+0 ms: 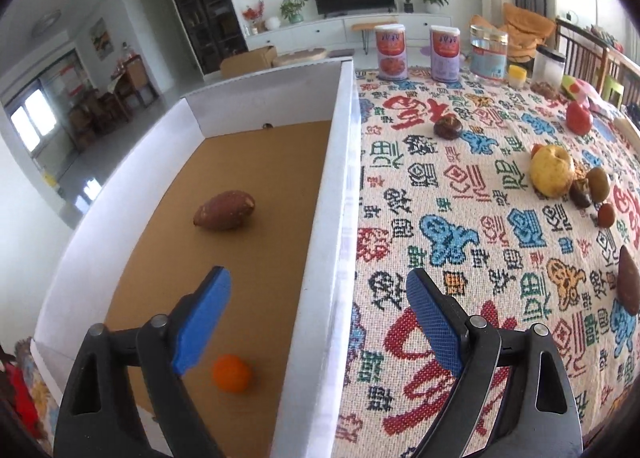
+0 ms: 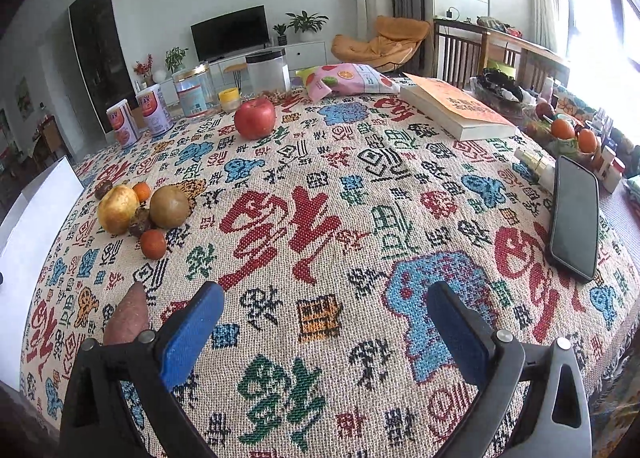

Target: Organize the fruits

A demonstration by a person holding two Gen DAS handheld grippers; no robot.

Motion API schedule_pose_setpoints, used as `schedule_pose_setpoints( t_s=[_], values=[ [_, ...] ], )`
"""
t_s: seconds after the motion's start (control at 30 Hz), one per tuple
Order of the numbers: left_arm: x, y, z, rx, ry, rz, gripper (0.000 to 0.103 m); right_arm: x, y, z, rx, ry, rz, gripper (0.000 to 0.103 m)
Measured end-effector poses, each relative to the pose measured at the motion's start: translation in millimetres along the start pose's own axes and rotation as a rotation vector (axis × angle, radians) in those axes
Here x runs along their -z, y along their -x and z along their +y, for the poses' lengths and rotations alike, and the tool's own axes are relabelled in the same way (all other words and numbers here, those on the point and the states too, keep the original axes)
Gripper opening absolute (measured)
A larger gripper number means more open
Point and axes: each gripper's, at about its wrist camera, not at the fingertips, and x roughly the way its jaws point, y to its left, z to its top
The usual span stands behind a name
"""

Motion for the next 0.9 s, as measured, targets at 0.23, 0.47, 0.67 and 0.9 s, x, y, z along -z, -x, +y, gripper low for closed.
schedule_pose_setpoints(
  t_s=[0.23, 0.47, 0.67, 0.9],
  values=[
    [7, 11, -21, -0.024, -0.005, -0.022, 0.091, 5, -12, 25, 0.003, 0.090, 0.039, 0.101],
    [14, 24, -40, -0.023, -0.032, -0.033, 0.091, 7, -23, 27, 0.001, 0.118, 0.094, 0.102],
    [19, 30, -46, -0.036, -0.058, -0.041, 0.091, 7, -29, 12, -0.025, 0.048, 0.132, 0.102],
    [18, 84, -49, -0.134, 0.035, -0.313, 0.091, 6, -28, 9, 0.002, 0.033, 0.131, 0.103]
  ],
)
